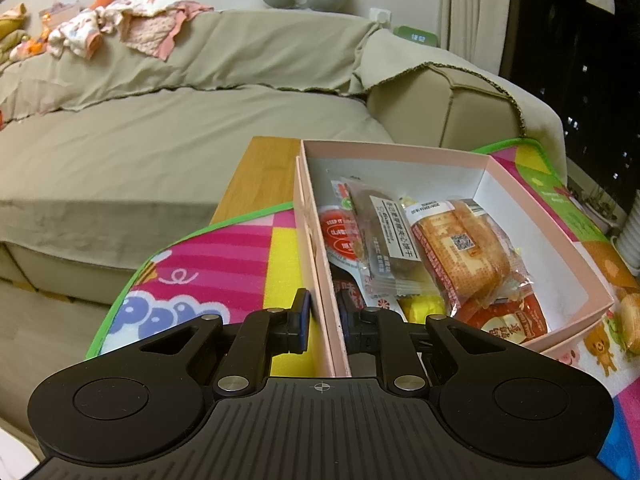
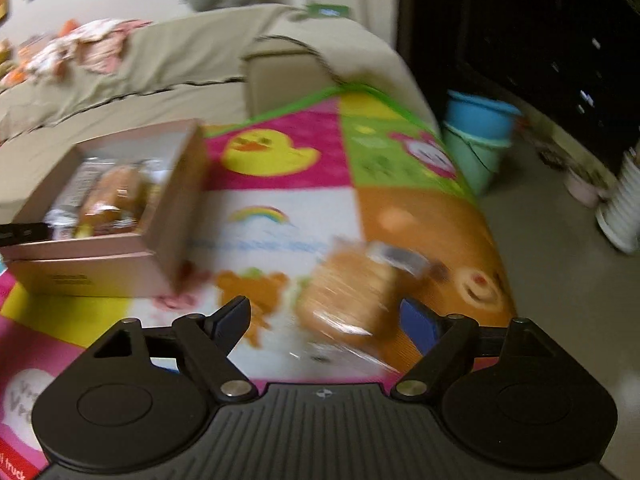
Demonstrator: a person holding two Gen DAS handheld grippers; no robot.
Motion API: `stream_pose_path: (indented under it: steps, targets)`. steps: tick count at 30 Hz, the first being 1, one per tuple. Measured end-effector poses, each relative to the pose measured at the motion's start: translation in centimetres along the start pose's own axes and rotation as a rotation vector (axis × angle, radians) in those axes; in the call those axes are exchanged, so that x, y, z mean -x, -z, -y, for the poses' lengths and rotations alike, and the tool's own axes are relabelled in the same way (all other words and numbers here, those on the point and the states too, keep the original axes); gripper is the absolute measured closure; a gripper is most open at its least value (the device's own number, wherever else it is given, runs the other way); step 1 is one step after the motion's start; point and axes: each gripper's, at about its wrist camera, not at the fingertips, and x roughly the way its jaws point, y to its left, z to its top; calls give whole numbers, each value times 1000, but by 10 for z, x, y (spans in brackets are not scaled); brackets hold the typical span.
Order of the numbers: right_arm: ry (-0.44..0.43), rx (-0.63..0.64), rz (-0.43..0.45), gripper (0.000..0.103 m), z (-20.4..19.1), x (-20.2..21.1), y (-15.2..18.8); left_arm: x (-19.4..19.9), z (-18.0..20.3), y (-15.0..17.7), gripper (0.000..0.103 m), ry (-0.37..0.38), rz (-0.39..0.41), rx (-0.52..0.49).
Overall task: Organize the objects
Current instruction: 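Reach to the round bun in clear wrap and grasp it with the right gripper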
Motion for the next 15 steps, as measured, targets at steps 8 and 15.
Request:
stream_pose_path:
  steps: [8,15]
  targets:
    - [-6,-37,-13,19,6,-12,-2,0,0,1,86,0,0,0]
    - [17,-20,-33,19,-10,-47,-16,0,0,2,86,4,-1,1]
